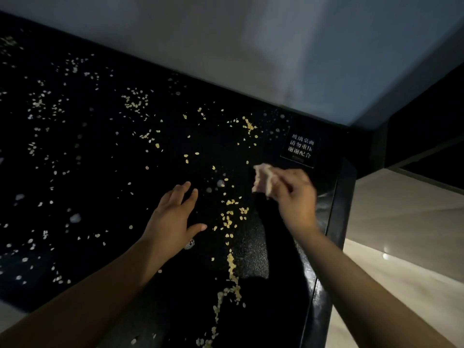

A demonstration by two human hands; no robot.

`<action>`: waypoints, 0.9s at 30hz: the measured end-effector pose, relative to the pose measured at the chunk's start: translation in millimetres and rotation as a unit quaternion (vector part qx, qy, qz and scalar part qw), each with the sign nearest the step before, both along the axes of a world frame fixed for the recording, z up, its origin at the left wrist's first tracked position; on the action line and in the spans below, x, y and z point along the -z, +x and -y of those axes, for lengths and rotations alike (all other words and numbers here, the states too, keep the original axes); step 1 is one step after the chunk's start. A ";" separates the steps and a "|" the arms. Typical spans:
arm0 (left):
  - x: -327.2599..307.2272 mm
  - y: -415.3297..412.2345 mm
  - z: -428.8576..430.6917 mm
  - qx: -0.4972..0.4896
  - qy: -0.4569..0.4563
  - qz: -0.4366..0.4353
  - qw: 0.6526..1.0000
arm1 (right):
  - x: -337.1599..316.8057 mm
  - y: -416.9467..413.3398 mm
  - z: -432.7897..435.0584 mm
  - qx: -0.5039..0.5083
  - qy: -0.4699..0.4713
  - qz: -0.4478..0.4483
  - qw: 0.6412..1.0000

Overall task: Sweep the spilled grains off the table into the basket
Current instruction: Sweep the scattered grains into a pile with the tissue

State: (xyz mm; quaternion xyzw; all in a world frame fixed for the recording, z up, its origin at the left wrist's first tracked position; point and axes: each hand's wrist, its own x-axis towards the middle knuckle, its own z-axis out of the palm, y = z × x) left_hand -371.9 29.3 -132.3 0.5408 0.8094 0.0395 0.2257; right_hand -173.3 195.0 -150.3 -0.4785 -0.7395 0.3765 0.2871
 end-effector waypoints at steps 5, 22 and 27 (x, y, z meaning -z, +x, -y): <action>1.2 0.3 0.2 -0.011 -0.005 0.018 1.000 | 0.1 29.2 -90.5 0.211 0.073 -0.017 0.975; 4.5 4.1 -7.3 -0.044 -0.015 0.051 0.998 | 33.4 -54.5 -121.5 0.029 0.077 0.080 0.993; 2.5 4.8 -9.8 -0.050 -0.026 0.056 0.997 | 25.9 -39.1 -64.1 -0.093 0.066 0.050 0.992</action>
